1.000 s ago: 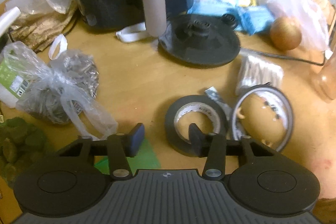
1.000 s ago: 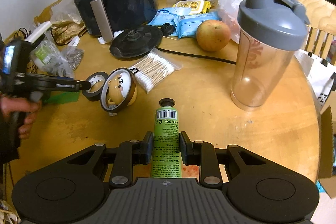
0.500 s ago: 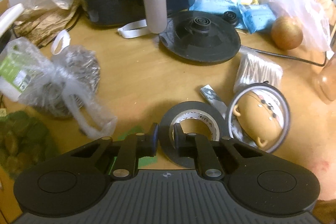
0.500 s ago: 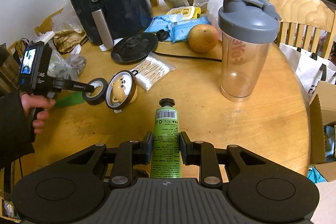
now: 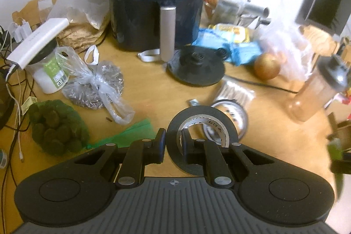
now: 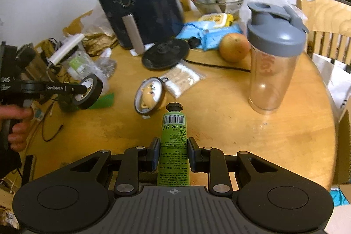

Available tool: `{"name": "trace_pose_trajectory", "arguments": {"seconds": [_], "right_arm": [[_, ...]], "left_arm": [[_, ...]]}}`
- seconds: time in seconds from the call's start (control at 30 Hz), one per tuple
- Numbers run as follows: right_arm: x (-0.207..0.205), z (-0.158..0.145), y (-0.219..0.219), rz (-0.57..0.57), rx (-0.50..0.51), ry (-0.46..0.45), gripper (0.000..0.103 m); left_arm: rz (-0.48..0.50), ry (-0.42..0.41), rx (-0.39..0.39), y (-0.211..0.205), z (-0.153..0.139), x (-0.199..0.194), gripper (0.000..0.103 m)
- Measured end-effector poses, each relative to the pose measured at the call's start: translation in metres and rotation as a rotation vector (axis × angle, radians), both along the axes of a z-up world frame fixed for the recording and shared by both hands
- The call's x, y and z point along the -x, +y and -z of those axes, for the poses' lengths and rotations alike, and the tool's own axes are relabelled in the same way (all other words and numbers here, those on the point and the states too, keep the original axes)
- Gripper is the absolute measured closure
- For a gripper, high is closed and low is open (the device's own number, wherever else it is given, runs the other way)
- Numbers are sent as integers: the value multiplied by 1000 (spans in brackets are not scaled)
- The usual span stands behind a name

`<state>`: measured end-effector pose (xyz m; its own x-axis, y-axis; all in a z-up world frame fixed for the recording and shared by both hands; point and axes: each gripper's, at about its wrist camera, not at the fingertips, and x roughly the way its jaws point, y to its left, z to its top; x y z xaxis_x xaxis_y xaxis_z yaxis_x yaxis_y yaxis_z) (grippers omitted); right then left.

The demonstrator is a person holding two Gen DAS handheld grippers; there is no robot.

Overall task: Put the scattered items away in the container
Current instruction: 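Grasp the black tape roll with the left gripper while the right gripper holds the green tube, then carry the black tape roll and green tube in both grippers over the box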

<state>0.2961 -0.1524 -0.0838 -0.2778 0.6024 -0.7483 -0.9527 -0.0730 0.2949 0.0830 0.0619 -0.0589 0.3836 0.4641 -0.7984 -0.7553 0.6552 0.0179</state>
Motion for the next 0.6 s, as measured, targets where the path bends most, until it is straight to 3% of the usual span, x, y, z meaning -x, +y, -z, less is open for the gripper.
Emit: {"name": "trace_pose_trajectory", "arguments": {"seconds": [0.33,0.6], "right_arm": [[-2,-26,6,-93,-84,36,74],[-3,-32,-1,-130,-117,53,74]], "left_arm": [[-9,-71,-17,-47,-32,3,88],[-79,-88,7,-73,-34,22,88]]}}
